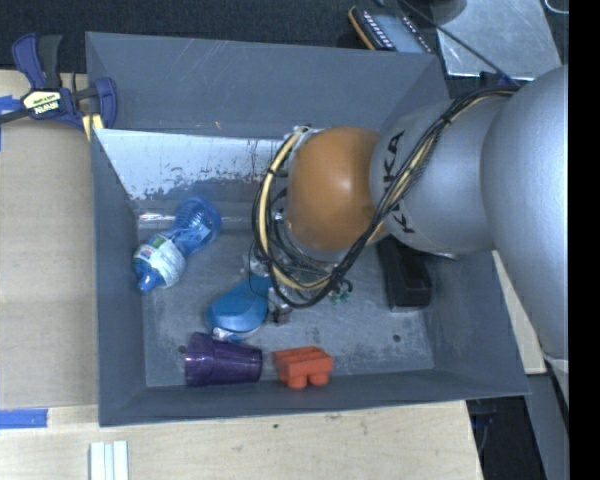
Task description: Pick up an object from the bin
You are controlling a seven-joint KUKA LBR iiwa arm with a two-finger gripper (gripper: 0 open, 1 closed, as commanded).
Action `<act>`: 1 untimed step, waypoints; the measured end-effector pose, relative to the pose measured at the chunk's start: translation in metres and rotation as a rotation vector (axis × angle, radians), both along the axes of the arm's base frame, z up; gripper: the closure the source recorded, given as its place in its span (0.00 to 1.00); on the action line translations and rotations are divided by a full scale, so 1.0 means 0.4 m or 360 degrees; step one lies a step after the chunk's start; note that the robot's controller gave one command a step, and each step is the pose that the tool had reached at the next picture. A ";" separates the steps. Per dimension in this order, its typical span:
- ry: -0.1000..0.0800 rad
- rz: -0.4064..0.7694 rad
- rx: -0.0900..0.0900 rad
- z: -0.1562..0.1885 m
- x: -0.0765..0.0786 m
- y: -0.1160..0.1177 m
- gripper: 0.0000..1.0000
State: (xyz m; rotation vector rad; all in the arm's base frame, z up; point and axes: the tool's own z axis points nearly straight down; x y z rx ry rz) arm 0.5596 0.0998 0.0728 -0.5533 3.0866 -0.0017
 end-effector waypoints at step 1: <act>0.0000 0.0000 0.0000 0.000 0.000 0.000 1.00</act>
Offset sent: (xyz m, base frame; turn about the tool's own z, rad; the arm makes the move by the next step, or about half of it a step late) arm -0.0024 -0.0002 0.0892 -0.0253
